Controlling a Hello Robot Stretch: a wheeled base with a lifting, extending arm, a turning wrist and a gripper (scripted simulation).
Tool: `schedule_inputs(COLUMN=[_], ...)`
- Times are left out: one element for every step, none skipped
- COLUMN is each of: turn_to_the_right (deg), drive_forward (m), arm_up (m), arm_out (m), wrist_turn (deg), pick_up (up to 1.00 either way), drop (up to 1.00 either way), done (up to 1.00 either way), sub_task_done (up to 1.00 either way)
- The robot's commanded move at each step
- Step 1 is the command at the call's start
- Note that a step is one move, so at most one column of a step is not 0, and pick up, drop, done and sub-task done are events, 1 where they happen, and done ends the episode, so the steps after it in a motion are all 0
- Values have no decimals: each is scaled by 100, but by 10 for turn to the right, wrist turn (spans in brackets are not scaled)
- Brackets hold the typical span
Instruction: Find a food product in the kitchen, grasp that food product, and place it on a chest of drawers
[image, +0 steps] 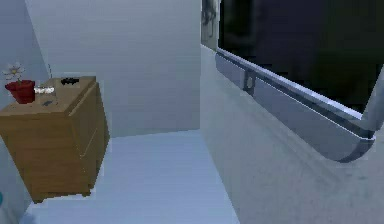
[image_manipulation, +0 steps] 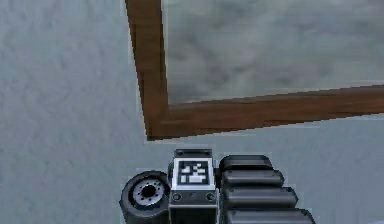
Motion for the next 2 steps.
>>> schedule_inputs(turn_to_the_right=[-60,0], drive_forward=[0,50], arm_up=[0,0], arm_out=[0,0], wrist_turn=[0,0], pick_up=[0,0], drop=[0,0], done=[0,0], sub_task_done=[0,0])
